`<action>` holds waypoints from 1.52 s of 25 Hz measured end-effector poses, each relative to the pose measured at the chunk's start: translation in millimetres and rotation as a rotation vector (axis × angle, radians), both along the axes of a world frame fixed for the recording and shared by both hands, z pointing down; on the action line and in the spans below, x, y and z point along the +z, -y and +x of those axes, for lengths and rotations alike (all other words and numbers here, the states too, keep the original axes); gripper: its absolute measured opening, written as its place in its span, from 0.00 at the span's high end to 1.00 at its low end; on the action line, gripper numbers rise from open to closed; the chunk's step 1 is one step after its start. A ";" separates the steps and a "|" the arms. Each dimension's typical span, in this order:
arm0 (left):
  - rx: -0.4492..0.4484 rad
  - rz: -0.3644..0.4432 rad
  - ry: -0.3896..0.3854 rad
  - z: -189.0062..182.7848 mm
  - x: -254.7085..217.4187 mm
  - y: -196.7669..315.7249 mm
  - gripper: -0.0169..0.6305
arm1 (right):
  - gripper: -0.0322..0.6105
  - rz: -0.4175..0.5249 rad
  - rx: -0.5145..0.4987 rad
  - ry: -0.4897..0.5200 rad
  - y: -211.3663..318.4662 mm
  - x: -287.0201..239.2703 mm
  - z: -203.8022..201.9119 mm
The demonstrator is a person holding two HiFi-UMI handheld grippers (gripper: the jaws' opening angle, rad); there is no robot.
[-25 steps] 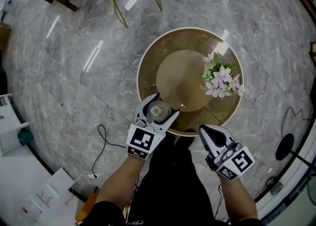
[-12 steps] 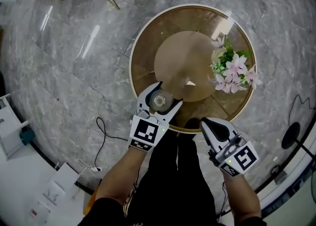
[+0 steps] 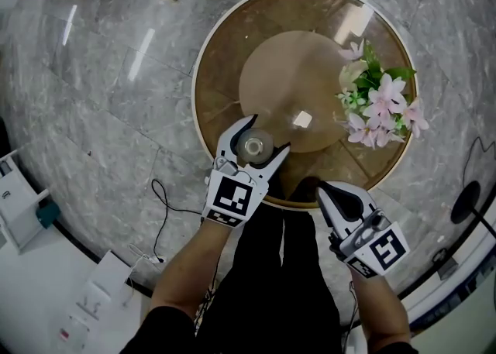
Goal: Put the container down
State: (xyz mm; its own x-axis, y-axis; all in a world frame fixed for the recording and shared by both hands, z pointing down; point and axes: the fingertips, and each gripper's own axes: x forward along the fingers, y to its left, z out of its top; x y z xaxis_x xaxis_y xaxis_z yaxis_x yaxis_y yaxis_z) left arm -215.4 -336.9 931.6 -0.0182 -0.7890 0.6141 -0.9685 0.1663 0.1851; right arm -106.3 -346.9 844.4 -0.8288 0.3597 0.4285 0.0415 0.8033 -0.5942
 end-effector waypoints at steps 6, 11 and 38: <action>0.013 -0.007 -0.002 -2.1 23.4 12.3 0.44 | 0.93 -0.025 0.007 -0.019 0.3 18.1 4.5; 0.043 -0.020 0.010 1.4 37.6 21.4 0.44 | 0.93 -0.031 0.013 -0.023 3.3 21.7 3.8; 0.082 -0.018 0.136 9.1 37.0 27.5 0.43 | 0.93 -0.027 0.036 0.006 -0.4 4.0 22.0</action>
State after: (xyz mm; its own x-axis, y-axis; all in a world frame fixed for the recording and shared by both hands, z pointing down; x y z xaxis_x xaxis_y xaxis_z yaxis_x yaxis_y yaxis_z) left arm -206.3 -364.4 968.7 -0.0381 -0.7800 0.6246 -0.9949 0.0880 0.0492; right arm -84.3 -346.5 848.4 -0.8439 0.3413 0.4140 0.0166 0.7878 -0.6157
